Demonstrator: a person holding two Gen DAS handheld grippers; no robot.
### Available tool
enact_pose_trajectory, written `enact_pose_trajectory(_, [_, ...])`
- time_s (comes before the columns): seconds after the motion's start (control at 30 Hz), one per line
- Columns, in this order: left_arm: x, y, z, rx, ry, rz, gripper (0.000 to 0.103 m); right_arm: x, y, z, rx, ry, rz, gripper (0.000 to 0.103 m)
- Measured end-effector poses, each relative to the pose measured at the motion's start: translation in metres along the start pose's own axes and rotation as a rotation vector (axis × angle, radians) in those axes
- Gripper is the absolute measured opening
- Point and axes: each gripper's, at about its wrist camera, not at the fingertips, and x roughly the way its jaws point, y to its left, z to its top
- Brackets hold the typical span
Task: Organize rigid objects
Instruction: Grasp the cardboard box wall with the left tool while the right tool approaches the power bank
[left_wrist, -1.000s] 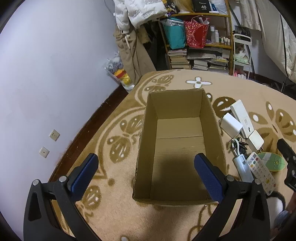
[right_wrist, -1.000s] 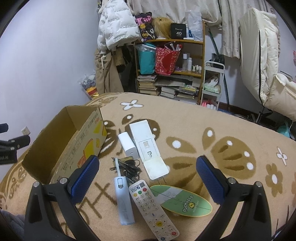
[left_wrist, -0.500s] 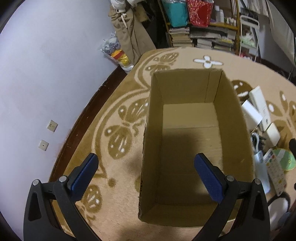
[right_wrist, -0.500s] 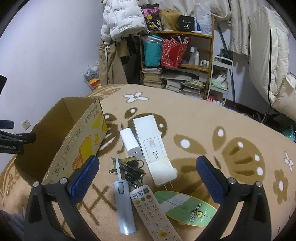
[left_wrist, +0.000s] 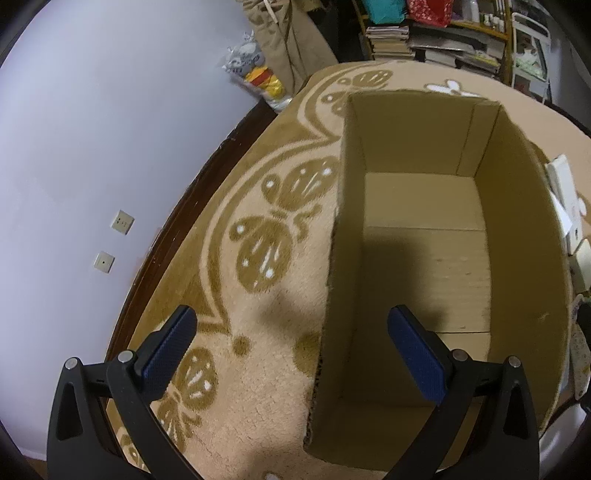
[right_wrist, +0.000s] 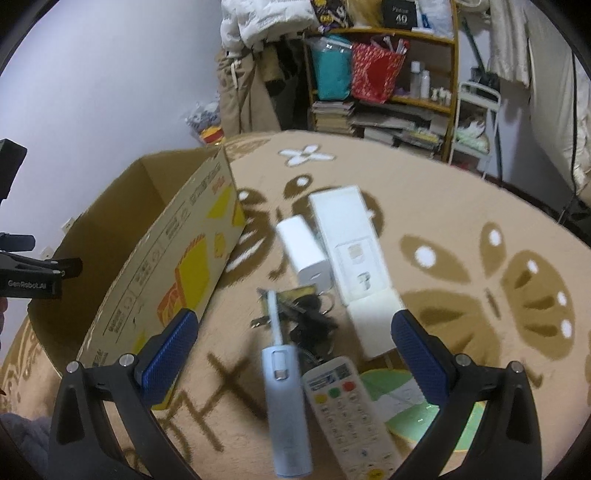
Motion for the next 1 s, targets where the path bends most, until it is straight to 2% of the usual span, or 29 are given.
enact_pose_trajectory(0.17, [0.009,0.004,0.001,-0.024,0.034,-0.004,0.102,0.011,-0.001,-0.008,0.050,0.043,0.030,0.102])
enact_pose_trajectory(0.43, [0.016,0.005,0.000,-0.030,0.059,-0.018,0.102,0.020,-0.006,-0.014,0.052,0.078,0.003,0.083])
enact_pose_trajectory(0.57, [0.018,0.002,0.000,-0.011,0.061,0.000,0.102,0.021,-0.005,-0.015,0.043,0.099,-0.030,0.082])
enact_pose_trajectory(0.67, [0.018,0.001,-0.001,-0.007,0.064,0.006,0.101,0.020,-0.003,-0.016,0.029,0.105,-0.028,0.074])
enact_pose_trajectory(0.83, [0.024,0.002,-0.001,-0.016,0.100,-0.018,0.085,0.025,-0.001,-0.021,0.035,0.140,-0.001,0.074])
enact_pose_trajectory(0.9, [0.026,0.002,-0.001,-0.019,0.109,-0.036,0.074,0.028,0.000,-0.022,0.033,0.152,0.007,0.074])
enact_pose_trajectory(0.97, [0.027,0.001,-0.002,-0.023,0.116,-0.053,0.066,0.029,0.001,-0.023,0.028,0.157,0.007,0.073])
enact_pose_trajectory(1.0, [0.028,0.000,-0.003,-0.027,0.122,-0.061,0.057,0.030,0.002,-0.023,0.024,0.159,0.007,0.073])
